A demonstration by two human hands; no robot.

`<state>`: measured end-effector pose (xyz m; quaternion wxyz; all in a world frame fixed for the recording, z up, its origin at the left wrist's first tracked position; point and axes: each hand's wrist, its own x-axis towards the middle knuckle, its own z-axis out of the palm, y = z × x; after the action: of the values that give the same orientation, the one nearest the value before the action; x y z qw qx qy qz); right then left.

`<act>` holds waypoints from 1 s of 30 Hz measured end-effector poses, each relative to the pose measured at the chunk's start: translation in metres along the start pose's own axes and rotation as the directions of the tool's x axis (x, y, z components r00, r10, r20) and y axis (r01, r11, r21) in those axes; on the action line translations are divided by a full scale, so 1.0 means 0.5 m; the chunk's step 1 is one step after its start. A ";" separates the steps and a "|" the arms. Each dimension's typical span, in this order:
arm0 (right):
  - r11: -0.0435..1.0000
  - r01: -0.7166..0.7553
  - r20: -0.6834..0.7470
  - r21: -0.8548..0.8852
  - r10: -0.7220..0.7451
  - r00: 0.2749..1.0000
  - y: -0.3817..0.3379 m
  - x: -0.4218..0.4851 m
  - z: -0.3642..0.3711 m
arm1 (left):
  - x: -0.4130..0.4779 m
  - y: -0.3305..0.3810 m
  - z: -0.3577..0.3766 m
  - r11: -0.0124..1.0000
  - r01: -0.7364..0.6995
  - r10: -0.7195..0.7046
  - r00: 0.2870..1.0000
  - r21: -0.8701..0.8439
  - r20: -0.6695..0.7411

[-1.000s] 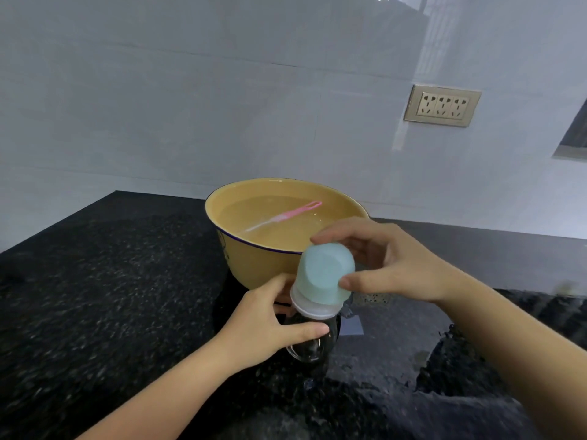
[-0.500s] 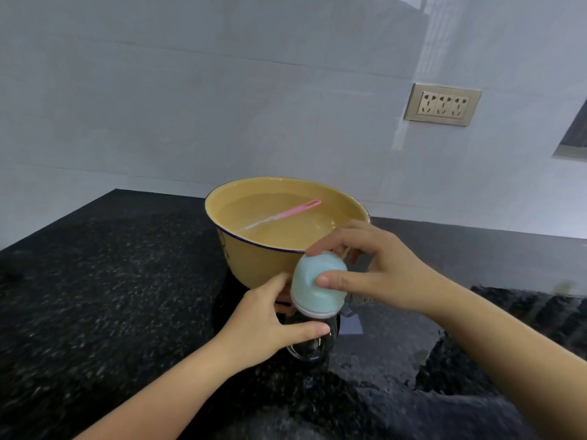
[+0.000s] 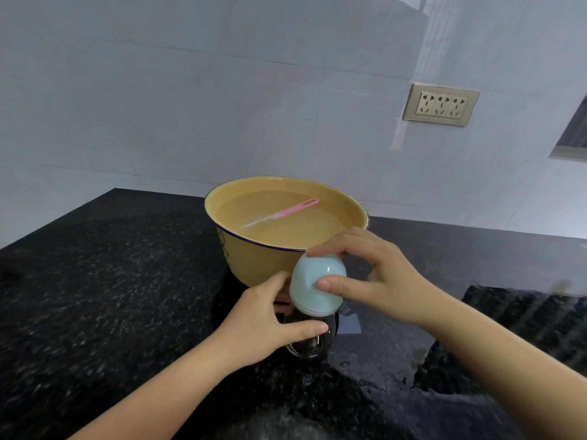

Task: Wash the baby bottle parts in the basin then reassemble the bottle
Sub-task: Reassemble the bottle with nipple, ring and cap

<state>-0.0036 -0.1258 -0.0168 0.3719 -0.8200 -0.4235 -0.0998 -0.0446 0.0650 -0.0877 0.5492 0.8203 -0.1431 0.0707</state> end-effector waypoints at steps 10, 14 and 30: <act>0.951 -0.266 -0.131 0.159 0.288 0.949 0.024 0.101 -0.026 | 0.009 0.074 -0.121 0.986 -0.086 0.118 0.967 0.143 -0.226; 0.924 -0.379 -0.008 -0.054 0.379 0.925 0.065 0.149 -0.016 | 0.058 0.095 -0.161 0.975 -0.088 0.149 0.940 0.204 -0.308; 0.825 -0.296 0.125 -0.482 0.399 0.908 0.096 0.206 0.007 | 0.280 0.063 -0.176 0.510 0.120 -0.161 0.986 0.852 -0.042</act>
<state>0.0967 -0.0769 0.0048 0.1336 -0.9531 -0.2695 -0.0344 0.0822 0.1127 0.0122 0.0792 0.9938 -0.0352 0.0693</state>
